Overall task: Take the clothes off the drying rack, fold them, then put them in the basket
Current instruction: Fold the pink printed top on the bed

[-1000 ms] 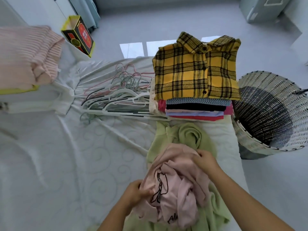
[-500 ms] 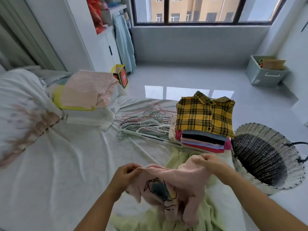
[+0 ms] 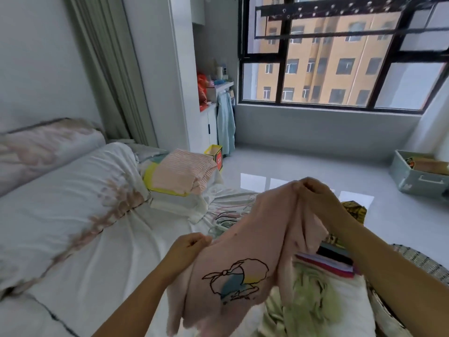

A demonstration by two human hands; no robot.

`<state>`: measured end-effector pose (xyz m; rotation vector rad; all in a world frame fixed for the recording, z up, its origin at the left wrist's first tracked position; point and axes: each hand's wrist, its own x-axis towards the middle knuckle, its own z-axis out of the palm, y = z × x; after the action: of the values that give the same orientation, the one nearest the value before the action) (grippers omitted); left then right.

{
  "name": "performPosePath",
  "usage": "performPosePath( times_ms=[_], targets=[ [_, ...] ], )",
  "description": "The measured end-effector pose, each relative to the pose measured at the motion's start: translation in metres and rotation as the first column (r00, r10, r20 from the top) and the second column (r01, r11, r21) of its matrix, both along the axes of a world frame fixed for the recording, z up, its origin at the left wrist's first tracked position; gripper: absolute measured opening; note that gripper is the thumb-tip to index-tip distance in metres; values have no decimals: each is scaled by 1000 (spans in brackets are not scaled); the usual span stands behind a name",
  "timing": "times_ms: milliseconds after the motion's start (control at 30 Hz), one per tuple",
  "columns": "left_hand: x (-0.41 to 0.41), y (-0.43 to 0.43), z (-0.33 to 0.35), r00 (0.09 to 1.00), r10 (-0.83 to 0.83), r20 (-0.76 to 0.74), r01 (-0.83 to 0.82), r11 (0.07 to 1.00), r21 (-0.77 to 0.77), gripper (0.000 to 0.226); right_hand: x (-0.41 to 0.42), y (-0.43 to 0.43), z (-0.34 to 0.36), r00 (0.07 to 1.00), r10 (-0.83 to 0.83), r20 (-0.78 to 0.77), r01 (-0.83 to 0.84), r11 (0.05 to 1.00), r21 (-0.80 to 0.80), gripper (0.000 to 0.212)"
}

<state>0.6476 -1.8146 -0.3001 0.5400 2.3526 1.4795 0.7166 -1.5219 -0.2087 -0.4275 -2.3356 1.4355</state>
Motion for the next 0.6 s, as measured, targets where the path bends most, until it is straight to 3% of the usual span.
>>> performPosePath(
  times_ms=[67,133,233,333,500,600],
  targets=[
    [-10,-14,10,1000,-29,10,29,999,-21,52,-8,-17,15,1000,18,3,-18,999,27,18],
    [-24,-28,16,997,-78,-5,78,995,-65,41,-16,-36,26,1000,22,22,-23,999,37,19],
    [-49,-47,23,982,-99,-158,75,985,-154,32,-31,-67,43,1000,26,14,-26,1000,14,20],
    [-77,-73,29,942,-103,-319,31,974,-223,47,-48,-98,56,997,72,34,-72,997,-4,21],
    [-125,-112,48,869,-210,-447,50,938,-343,42,-76,-132,72,962,105,253,-177,943,281,12],
    [-152,-125,55,813,-332,-479,82,879,-471,22,-84,-143,74,955,60,291,-178,900,399,6]
  ],
)
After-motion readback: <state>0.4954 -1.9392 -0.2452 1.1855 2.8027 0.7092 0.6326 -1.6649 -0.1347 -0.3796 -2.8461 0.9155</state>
